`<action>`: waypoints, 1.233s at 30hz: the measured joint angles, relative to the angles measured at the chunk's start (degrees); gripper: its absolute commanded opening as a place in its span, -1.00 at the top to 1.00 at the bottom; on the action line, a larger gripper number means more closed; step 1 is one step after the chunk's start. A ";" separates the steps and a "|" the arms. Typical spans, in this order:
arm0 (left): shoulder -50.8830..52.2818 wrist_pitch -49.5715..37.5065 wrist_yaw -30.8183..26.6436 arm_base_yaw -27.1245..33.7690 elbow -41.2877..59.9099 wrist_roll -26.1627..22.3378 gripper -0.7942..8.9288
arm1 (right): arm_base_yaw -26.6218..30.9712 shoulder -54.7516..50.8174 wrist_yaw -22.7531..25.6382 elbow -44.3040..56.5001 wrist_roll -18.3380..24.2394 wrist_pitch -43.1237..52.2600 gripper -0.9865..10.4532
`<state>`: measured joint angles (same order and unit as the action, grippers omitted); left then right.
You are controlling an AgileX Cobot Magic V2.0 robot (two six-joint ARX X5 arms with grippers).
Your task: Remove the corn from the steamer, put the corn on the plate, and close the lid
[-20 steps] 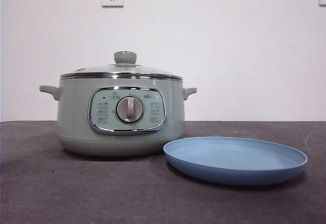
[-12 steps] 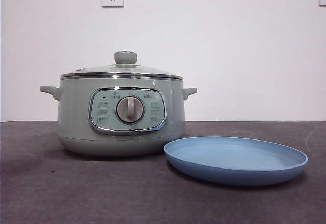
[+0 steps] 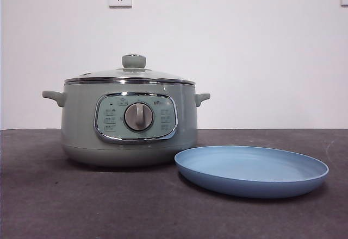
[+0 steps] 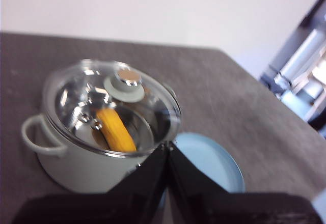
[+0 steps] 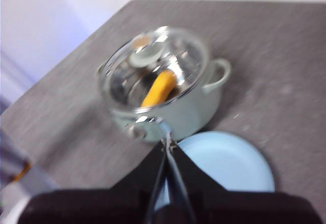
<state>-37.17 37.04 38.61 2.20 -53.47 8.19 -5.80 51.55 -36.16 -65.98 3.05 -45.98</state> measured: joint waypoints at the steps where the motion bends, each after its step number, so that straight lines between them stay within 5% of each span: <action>1: -1.25 1.70 0.35 0.00 -1.53 -1.09 0.85 | -0.28 1.46 -0.90 -1.40 1.05 -1.90 0.85; 11: -6.03 7.82 0.61 0.00 -7.61 -6.34 0.84 | -3.98 5.92 -2.60 -3.93 4.83 -6.67 0.81; 13: -6.03 7.91 0.61 0.00 -7.61 -6.54 0.82 | -4.00 5.86 -2.69 -4.00 5.03 -6.64 0.65; 15: -6.03 7.91 0.61 0.00 -7.61 -6.67 0.55 | -4.00 5.84 -2.69 -4.00 5.11 -6.64 0.36; 17: -6.03 7.91 0.61 0.00 -7.61 -6.69 -0.09 | -4.00 5.84 -2.67 -4.00 5.11 -6.64 0.03; 19: -6.03 7.91 0.61 0.00 -7.61 -6.69 -0.44 | -4.00 5.84 -2.67 -4.00 5.11 -6.64 -0.13; 37: -9.68 2.56 0.52 -1.16 -7.61 -6.97 -0.44 | -4.00 5.84 -2.69 -4.04 5.16 -6.69 -0.13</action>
<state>-46.85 39.59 39.13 1.04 -61.08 1.21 -9.80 57.39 -38.85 -70.02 8.21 -52.66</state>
